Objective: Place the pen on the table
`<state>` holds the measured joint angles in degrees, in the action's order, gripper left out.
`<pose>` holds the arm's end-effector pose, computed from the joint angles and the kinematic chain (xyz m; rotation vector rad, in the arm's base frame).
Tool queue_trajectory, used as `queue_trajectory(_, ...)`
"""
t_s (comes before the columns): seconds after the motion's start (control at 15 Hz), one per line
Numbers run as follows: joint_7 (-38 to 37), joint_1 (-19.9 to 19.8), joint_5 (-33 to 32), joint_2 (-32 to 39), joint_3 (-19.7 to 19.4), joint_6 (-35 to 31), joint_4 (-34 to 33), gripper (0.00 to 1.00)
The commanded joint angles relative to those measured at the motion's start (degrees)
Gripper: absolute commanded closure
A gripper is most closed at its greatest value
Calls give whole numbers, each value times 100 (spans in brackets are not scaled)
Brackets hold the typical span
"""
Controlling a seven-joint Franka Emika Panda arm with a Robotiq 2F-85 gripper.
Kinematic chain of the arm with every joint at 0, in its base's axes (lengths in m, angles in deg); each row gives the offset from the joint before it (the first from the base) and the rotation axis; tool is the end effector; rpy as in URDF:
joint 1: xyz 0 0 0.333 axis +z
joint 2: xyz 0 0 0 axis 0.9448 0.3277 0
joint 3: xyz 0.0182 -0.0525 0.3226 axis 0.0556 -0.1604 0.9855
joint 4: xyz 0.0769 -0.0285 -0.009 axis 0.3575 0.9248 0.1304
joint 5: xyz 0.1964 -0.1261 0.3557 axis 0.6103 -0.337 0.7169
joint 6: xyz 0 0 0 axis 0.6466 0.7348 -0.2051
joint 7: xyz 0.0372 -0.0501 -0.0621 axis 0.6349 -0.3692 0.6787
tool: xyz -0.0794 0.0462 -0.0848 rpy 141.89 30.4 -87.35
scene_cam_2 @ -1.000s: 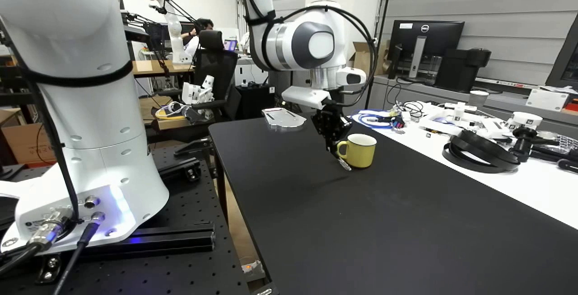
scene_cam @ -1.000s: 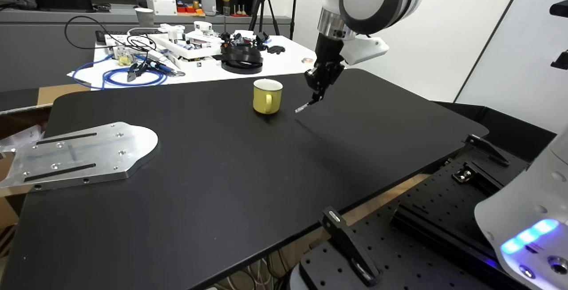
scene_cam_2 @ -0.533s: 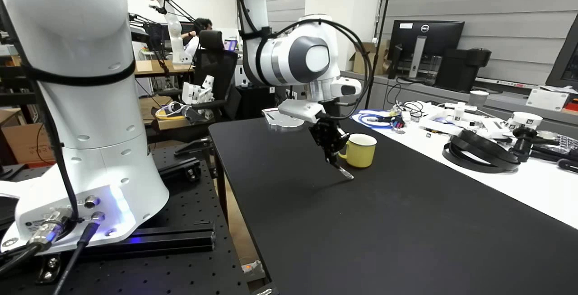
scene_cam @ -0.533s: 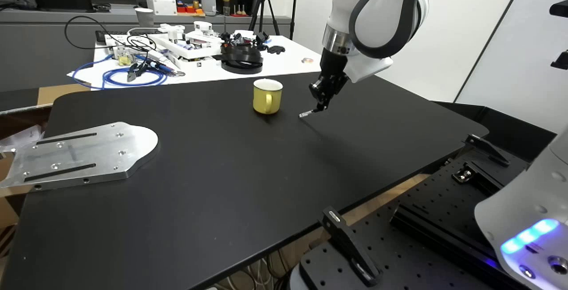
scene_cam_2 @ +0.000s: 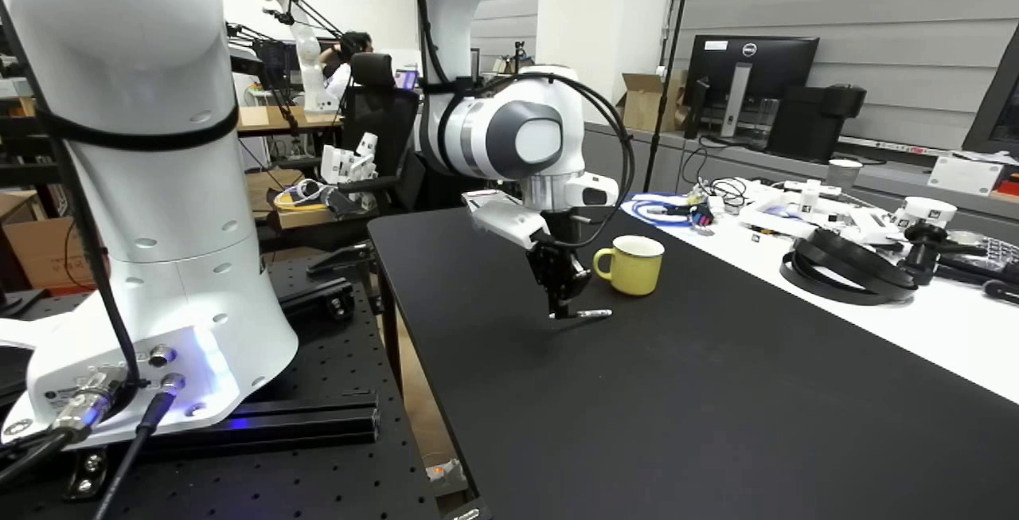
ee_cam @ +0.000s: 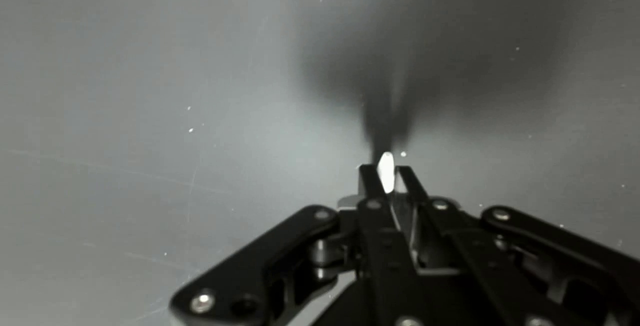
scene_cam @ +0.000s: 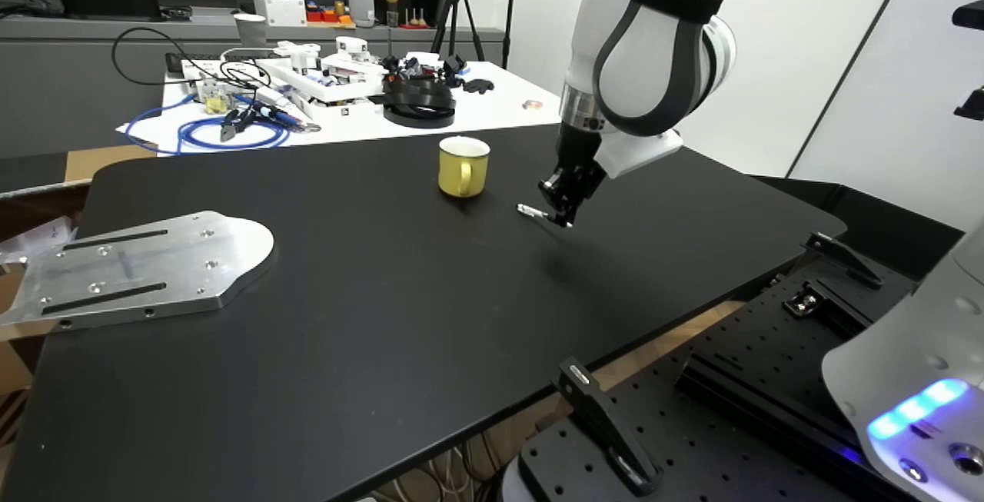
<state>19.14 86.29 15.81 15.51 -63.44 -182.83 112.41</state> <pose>0.4305 0.0177 0.0711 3.0383 0.1218 0.1400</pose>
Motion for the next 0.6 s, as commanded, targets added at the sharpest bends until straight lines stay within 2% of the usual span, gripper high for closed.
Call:
queue_trajectory(0.0, 308, -421, 532, 283, 465, -11, -76, 97)
queue_trajectory(0.33, 604, -855, 877, 434, 844, 146, -212, 97)
queue_trajectory(0.4, 625, -881, 912, 385, 857, 209, -222, 64)
queue_trajectory(0.47, 649, -886, 919, 338, 851, 267, -229, 63)
queue_trajectory(0.53, 668, -882, 914, 299, 830, 326, -243, 57)
